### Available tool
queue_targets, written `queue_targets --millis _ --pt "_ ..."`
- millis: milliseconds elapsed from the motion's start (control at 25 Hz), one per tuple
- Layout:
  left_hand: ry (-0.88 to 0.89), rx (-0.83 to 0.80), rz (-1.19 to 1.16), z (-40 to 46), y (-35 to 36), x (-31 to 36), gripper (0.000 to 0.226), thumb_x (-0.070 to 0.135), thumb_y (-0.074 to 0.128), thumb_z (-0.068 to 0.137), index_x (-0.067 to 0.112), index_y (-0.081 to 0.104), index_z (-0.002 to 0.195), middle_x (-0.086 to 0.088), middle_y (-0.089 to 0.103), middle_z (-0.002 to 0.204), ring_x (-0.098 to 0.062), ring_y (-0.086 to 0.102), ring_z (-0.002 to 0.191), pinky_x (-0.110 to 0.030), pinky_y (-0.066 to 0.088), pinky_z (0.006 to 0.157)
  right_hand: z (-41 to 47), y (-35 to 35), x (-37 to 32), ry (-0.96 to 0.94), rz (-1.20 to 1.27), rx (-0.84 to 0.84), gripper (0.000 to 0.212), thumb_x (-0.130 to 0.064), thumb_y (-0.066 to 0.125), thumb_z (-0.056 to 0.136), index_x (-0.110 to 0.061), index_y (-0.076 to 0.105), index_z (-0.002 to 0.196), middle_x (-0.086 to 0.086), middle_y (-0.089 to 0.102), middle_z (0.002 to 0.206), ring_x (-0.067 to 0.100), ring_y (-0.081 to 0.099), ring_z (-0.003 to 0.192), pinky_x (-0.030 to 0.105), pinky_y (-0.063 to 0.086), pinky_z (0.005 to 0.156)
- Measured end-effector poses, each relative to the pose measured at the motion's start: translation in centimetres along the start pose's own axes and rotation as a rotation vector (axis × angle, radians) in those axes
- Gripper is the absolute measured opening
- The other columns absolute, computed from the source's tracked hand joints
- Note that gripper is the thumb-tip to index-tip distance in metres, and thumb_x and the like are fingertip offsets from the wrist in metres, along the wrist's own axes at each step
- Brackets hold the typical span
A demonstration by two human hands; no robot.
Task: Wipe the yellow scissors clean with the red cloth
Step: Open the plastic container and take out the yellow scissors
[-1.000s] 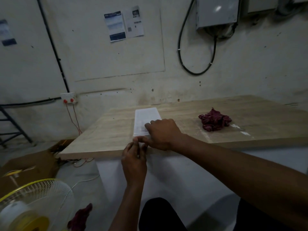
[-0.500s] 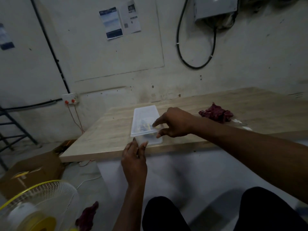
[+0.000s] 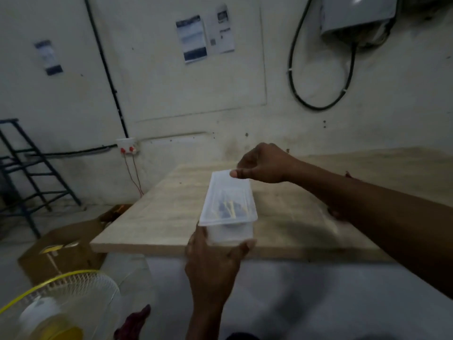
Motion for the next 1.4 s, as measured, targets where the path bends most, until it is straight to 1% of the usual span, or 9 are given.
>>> queue_targets --millis 120,280,400,520,800,1000,1160,1280,1400 --pt "-0.062 0.018 0.112 -0.3 1.2 1.4 0.136 0.102 0.066 0.031 0.028 0.045 0.143 0.009 0.053 0.141 -0.019 0.037 0.141 -0.046 0.047 0.105 6.8 1.7 3.1 0.309 0.105 -0.037 0.061 -0.056 0.075 0.088 -0.003 0.072 0.118 0.014 0.071 0.124 0.031 0.067 0.105 0.048 0.061 0.087" --pt "-0.140 0.049 0.199 -0.1 1.4 1.7 0.120 0.101 0.063 0.039 0.028 0.049 0.133 0.008 0.054 0.137 -0.017 0.037 0.140 -0.049 0.051 0.099 10.6 4.8 5.1 0.456 0.180 -0.200 0.056 -0.034 0.078 0.092 0.001 0.060 0.132 0.018 0.060 0.135 0.035 0.060 0.117 0.060 0.055 0.098" --pt "-0.171 0.066 0.199 0.6 1.1 1.3 0.100 0.096 0.067 0.044 0.036 0.049 0.122 0.013 0.054 0.129 -0.013 0.038 0.136 -0.050 0.049 0.098 12.5 5.8 5.6 0.490 0.173 -0.265 0.051 -0.021 0.081 0.090 0.000 0.061 0.131 0.014 0.060 0.127 0.031 0.059 0.108 0.059 0.054 0.100" --pt "-0.199 0.060 0.207 1.2 0.9 1.1 0.096 0.093 0.070 0.043 0.035 0.049 0.117 0.014 0.054 0.124 -0.014 0.039 0.132 -0.050 0.048 0.097 13.5 6.0 5.4 0.472 0.060 -0.290 0.059 -0.027 0.084 0.087 -0.003 0.061 0.136 0.017 0.062 0.136 0.033 0.061 0.121 0.052 0.052 0.104" --pt "-0.250 -0.025 0.198 1.7 0.6 1.4 0.100 0.085 0.078 0.044 0.030 0.049 0.123 0.021 0.036 0.111 -0.015 0.036 0.131 -0.050 0.043 0.101 13.6 4.6 5.9 0.435 -0.017 -0.112 0.071 -0.030 0.098 0.067 -0.002 0.071 0.126 0.014 0.068 0.131 0.035 0.063 0.124 0.046 0.055 0.103" --pt "-0.273 -0.030 0.240 1.5 0.3 1.9 0.097 0.083 0.077 0.042 0.028 0.051 0.117 0.018 0.034 0.105 -0.016 0.037 0.131 -0.047 0.043 0.102 14.3 2.2 4.2 0.471 0.304 0.054 0.043 -0.007 0.098 0.064 -0.007 0.078 0.103 0.014 0.074 0.106 0.031 0.071 0.102 0.047 0.062 0.089" --pt "-0.325 -0.065 0.264 1.4 0.0 2.7 0.099 0.088 0.070 0.038 0.028 0.052 0.115 0.014 0.042 0.109 -0.018 0.037 0.135 -0.047 0.042 0.103 15.0 0.2 2.8 0.509 0.516 0.175 0.035 -0.003 0.100 0.059 -0.007 0.069 0.075 0.012 0.070 0.080 0.023 0.071 0.071 0.037 0.063 0.072" --pt "-0.352 -0.168 0.277 1.5 -0.4 3.2 0.118 0.098 0.066 0.034 0.028 0.047 0.127 0.006 0.050 0.132 -0.020 0.031 0.141 -0.051 0.035 0.109 14.4 -0.1 2.0 0.511 0.677 0.207 0.031 0.005 0.094 0.064 -0.002 0.070 0.082 0.019 0.077 0.080 0.027 0.078 0.073 0.046 0.064 0.082" --pt "-0.390 -0.143 0.065 2.3 -2.3 3.3 0.167 0.105 0.057 0.017 0.029 0.011 0.160 0.010 0.048 0.146 -0.023 0.028 0.145 -0.056 0.024 0.115 13.4 -0.8 1.6 0.510 0.875 0.307 0.021 0.012 0.076 0.081 0.006 0.068 0.099 0.018 0.074 0.065 0.029 0.078 0.067 0.053 0.062 0.086"
Point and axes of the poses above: each hand's wrist, its own z-axis towards the middle knuckle, its own y-axis out of the palm, x = y × z, the point moved 4 cm from there along z, towards the middle knuckle
